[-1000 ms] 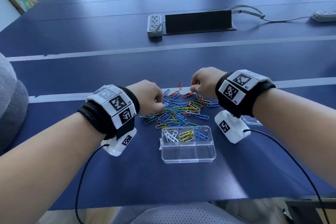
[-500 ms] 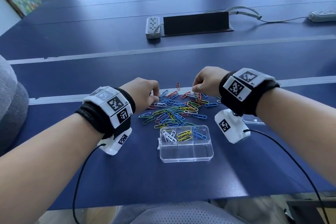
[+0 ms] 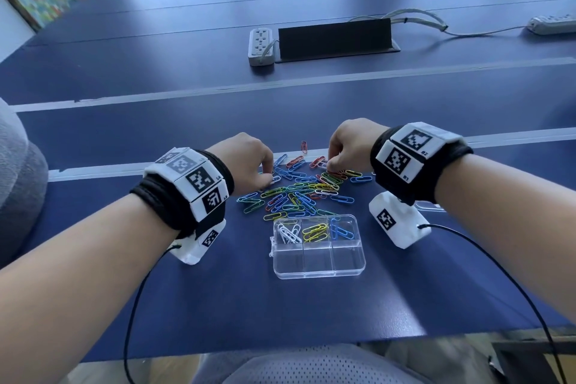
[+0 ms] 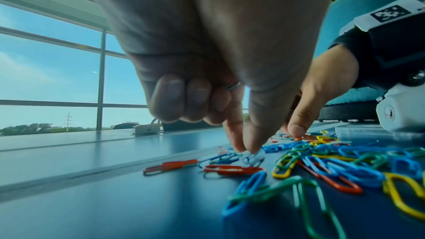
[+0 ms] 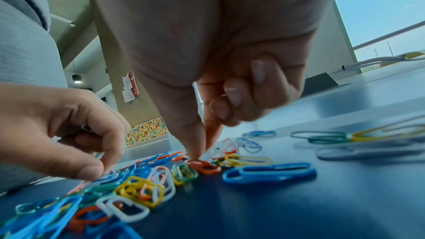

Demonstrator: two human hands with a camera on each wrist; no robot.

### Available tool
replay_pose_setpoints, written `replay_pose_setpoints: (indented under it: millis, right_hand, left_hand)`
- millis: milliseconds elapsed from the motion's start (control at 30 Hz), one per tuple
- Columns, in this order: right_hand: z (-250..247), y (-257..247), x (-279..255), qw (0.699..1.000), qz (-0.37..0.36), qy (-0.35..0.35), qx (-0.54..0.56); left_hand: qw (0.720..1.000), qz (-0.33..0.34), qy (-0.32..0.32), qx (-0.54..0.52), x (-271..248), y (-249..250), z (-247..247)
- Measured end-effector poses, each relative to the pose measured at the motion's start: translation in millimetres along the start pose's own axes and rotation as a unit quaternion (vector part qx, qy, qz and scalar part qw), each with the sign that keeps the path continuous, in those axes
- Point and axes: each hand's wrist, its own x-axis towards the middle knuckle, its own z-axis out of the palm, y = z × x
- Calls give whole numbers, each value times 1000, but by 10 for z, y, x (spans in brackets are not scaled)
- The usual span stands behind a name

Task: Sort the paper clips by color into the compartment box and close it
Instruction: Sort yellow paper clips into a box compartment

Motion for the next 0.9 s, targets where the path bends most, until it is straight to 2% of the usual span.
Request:
replay_pose_setpoints:
  millis: [267, 400, 467, 633, 767, 900]
  right_hand:
    - [-10, 43, -51, 998, 17, 1, 58]
    - [-33, 28, -104, 996, 16, -23, 86]
    - [-29, 6, -111, 991, 5, -37, 128]
    - [-49, -87, -129, 957, -10, -86, 276]
    - [-28, -157, -156, 950, -32, -122, 285]
    - [1, -193, -165, 951, -32, -126, 281]
  left_hand:
    - [1000, 4, -7, -19, -36, -18, 11]
    - [1000, 4, -8, -10, -21, -2, 2]
    - [1000, 3, 0, -6, -11, 19, 2]
    - [1000, 2, -7, 5, -5, 64, 14]
    - [1000, 1, -10, 4, 3, 46, 34]
    - [999, 4, -29, 19, -4, 55, 50]
